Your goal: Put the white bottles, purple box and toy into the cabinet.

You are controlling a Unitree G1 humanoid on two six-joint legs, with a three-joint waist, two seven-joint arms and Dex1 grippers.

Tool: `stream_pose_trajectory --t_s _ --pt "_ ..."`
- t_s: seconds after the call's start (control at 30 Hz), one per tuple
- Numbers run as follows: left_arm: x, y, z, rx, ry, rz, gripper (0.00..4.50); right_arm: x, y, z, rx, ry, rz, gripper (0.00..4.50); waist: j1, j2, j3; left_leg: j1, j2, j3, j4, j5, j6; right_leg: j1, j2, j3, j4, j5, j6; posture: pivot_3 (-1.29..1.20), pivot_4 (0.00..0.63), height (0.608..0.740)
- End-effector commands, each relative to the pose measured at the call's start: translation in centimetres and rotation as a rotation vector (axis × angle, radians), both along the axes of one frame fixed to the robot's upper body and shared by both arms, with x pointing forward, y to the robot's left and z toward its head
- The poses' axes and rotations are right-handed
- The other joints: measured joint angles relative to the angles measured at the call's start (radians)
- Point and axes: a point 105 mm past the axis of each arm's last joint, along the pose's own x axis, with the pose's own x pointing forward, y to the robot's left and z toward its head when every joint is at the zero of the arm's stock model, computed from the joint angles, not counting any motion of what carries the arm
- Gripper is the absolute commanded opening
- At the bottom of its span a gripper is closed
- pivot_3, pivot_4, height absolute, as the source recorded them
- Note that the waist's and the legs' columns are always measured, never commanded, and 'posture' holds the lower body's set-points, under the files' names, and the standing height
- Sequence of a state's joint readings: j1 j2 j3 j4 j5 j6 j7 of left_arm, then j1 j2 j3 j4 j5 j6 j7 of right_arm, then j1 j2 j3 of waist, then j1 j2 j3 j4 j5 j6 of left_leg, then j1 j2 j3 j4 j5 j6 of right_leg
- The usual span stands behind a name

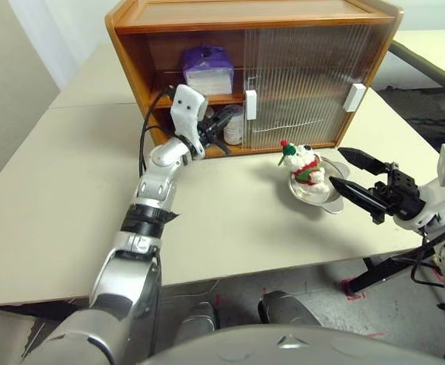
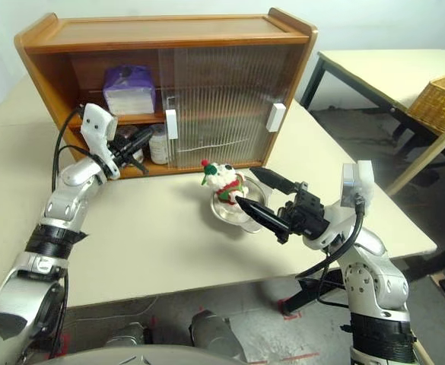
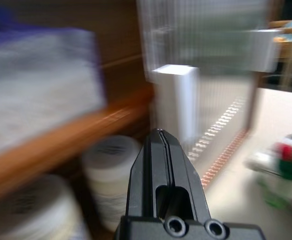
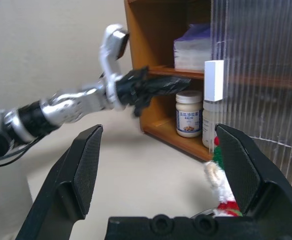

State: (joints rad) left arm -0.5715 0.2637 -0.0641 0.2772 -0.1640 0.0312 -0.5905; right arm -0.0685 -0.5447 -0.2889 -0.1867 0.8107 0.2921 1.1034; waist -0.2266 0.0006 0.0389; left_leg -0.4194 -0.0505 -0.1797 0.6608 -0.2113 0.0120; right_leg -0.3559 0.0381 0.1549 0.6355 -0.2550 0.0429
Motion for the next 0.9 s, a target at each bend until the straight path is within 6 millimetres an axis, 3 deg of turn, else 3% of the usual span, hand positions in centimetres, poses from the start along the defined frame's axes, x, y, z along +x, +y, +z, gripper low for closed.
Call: stream_pose_trajectory --t_s 0.03,0.13,0.4,0.6,0.9 --pt "-2.4 -1.3 0.5 -0.036 -0.023 -0.133 0.04 -0.1 0.0 0.0 -0.012 -0.005 0.001 4.50 0.003 0.000 0.000 -0.001 0.000 0.000 0.000 0.001 0.002 -0.001 0.000 0.000 0.000 0.001 -0.002 -0.30 0.022 0.740" --pt "-3.3 -1.9 0.8 -0.054 -0.034 -0.186 0.04 -0.1 -0.2 0.0 -0.012 -0.002 -0.004 4.50 0.008 0.000 0.000 -0.002 0.001 0.000 -0.001 0.002 0.008 -0.002 0.001 -0.001 0.000 0.000 -0.005 -0.30 0.035 0.740" --pt "-1.0 -5.6 0.3 -0.067 -0.013 -0.144 0.04 -0.4 0.4 -0.3 0.000 0.009 -0.001 4.50 0.023 -0.001 0.001 -0.002 0.001 0.000 0.001 -0.003 0.012 0.001 0.000 -0.001 -0.001 -0.007 -0.001 -0.32 0.038 0.740" --pt "-0.5 -7.9 0.2 -0.094 -0.013 -0.141 0.04 -0.8 0.2 -0.4 -0.002 0.019 -0.008 4.50 0.011 -0.002 0.002 -0.001 0.001 0.000 0.001 -0.004 0.013 0.002 0.000 0.000 -0.002 -0.012 0.008 -0.32 0.049 0.740" --pt "0.5 -7.7 0.4 -0.094 -0.024 -0.099 0.04 -0.6 0.2 -0.2 0.000 0.013 -0.017 4.50 -0.002 -0.002 0.003 0.000 0.001 0.001 0.000 -0.004 0.013 0.002 0.000 0.000 -0.002 -0.013 0.010 -0.33 0.045 0.740"
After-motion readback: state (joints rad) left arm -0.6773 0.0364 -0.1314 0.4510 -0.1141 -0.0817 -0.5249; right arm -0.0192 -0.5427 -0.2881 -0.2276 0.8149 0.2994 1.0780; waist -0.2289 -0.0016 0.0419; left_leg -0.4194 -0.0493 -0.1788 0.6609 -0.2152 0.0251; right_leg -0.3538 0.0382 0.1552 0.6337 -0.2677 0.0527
